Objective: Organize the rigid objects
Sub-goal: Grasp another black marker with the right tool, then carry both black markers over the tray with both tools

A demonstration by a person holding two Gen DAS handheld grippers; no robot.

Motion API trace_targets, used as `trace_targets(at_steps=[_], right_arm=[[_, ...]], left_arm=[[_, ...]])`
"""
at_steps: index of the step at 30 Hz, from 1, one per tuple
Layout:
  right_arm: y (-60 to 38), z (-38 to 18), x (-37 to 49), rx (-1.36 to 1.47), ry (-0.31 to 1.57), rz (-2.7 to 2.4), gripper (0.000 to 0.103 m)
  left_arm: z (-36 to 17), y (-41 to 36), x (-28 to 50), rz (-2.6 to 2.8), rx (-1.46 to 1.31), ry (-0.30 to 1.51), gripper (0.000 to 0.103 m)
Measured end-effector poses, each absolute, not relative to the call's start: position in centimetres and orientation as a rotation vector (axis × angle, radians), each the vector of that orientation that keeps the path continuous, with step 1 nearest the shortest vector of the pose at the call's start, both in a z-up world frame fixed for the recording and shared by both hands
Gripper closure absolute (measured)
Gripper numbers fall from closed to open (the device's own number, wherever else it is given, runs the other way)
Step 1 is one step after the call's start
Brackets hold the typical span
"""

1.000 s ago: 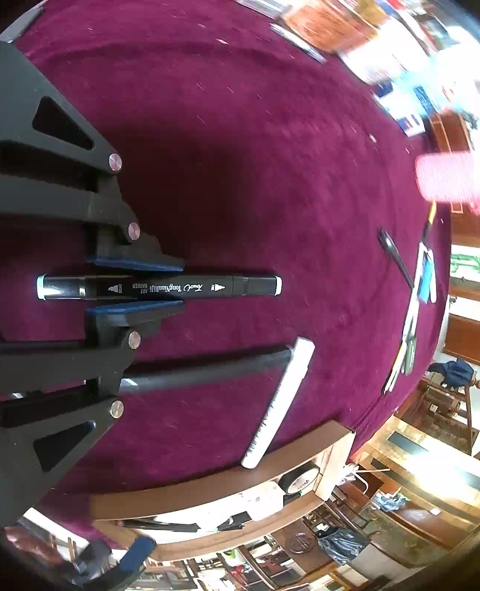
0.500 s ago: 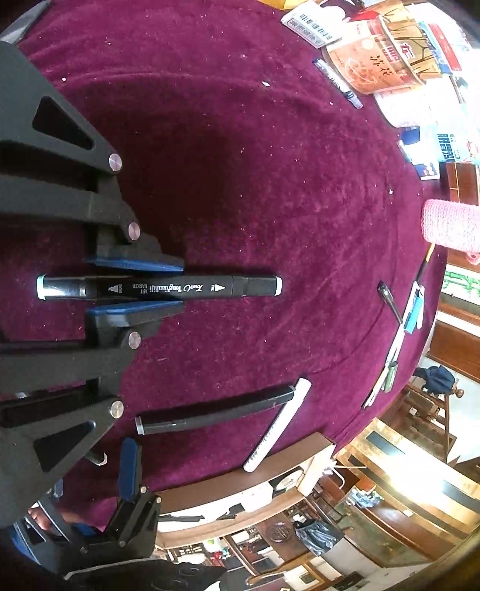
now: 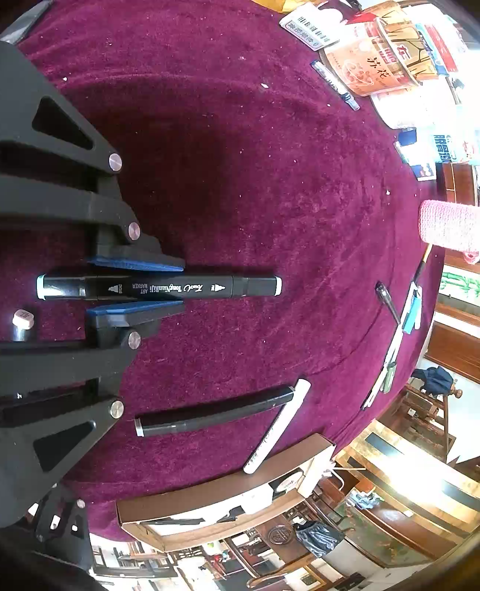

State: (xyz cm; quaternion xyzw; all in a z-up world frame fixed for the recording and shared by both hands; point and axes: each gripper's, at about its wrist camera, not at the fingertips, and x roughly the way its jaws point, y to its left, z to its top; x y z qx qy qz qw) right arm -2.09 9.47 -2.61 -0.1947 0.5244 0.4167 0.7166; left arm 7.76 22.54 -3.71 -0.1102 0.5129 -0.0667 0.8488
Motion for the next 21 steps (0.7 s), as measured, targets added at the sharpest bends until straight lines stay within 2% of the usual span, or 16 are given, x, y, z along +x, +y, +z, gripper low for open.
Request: trace_targets(at_steps=[2, 3, 8, 16, 21], right_arm=[[9.9, -2.8, -1.8, -0.45, 1.124, 0.87, 0.089], [10.1, -2.8, -1.8, -0.462, 1.109, 0.85, 0.09], [8.8, -2.2, -2.5, -0.439, 1.008, 0.751, 0.09], [2.6, -0.2, -0.8, -0.112, 0.953, 0.61, 0.09], [0.8, 0.8, -0.5, -0.042, 0.931, 0.569, 0.09]], left_arm=[[-3.7, 22.5, 7.8, -0.14, -0.229, 1.079, 0.09], [-3.7, 22.4, 7.8, -0.139, -0.224, 1.077, 0.09], [-3.6, 22.0, 7.6, -0.125, -0.183, 1.062, 0.091], [-2.5, 20.5, 7.0, -0.106, -0.114, 0.976, 0.091], [-0.5, 18.9, 5.6, -0.066, -0.043, 0.9, 0.091]])
